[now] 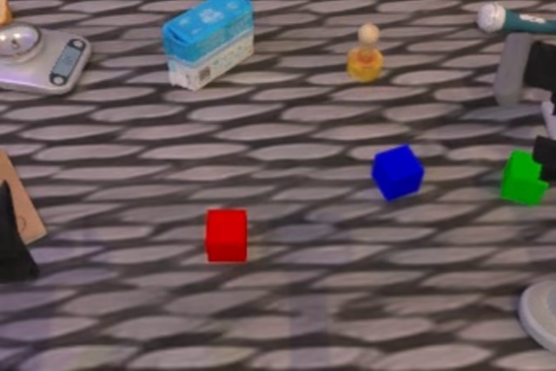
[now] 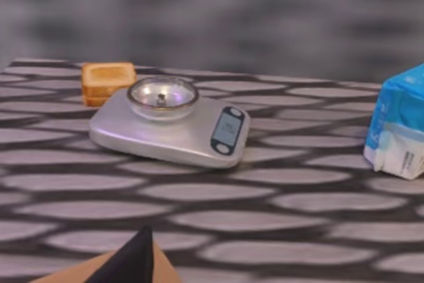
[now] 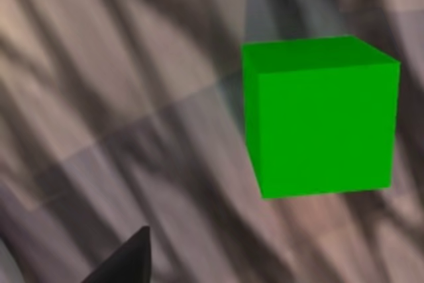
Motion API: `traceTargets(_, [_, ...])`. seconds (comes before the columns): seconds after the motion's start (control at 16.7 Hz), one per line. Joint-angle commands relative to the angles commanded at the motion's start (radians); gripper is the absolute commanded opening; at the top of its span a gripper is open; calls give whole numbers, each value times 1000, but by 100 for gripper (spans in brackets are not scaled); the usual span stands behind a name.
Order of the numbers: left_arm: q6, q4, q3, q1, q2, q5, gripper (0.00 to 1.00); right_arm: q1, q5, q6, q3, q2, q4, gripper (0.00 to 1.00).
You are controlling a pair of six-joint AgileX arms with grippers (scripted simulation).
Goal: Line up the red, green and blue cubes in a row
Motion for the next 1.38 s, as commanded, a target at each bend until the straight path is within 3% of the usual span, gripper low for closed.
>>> traceTargets(0.6, [65, 79, -55, 18, -108, 6, 100, 1, -3, -61, 92, 106, -48, 100])
traceTargets(1.08, [65, 79, -55, 18, -108, 6, 100, 8, -3, -59, -63, 202, 207, 100])
traceTargets(1.38, [65, 79, -55, 18, -108, 6, 100, 8, -3, -59, -75, 212, 223, 100])
